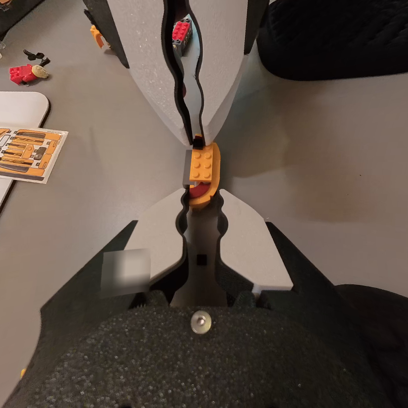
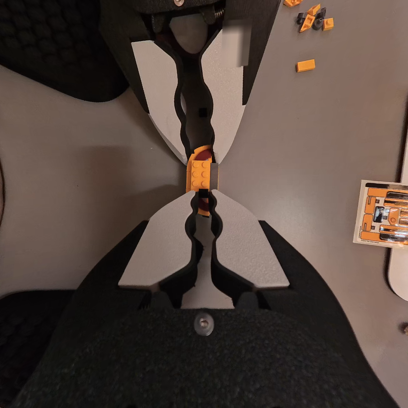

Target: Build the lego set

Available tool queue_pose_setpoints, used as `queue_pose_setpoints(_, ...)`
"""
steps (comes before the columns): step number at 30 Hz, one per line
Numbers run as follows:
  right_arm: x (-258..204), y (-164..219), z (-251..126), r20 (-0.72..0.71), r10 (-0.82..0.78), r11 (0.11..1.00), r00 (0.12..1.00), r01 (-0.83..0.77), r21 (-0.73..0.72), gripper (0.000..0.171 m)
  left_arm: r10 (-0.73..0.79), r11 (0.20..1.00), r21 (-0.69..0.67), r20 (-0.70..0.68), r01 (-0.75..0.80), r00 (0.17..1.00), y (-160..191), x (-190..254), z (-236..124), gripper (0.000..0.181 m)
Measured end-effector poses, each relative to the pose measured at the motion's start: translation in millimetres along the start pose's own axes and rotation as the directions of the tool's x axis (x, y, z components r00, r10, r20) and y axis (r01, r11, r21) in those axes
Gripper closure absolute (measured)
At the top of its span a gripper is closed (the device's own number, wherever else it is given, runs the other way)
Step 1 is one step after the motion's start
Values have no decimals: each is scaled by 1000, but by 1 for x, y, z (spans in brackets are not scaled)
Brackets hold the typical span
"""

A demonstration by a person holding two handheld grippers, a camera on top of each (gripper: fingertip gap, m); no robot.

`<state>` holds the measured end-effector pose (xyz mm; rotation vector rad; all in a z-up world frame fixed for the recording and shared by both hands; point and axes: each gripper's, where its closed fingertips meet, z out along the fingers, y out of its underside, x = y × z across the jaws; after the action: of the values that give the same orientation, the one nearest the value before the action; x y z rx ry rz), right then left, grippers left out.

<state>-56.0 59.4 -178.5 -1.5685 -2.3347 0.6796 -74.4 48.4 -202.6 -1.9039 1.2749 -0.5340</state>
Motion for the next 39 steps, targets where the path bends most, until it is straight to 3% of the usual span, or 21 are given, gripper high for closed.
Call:
queue_pose_setpoints(29, -1, -2, -3, 24, 28, 999, 999, -29, 37, 160, 1, 1000, 1, -5, -1, 1000, 0, 1, 0, 159)
queue_pose_setpoints(39, -1, -2, -1, 14, 31, 999, 999, -31, 9, 168, 0, 1000, 0, -7, 0, 1000, 0, 2, 0, 159)
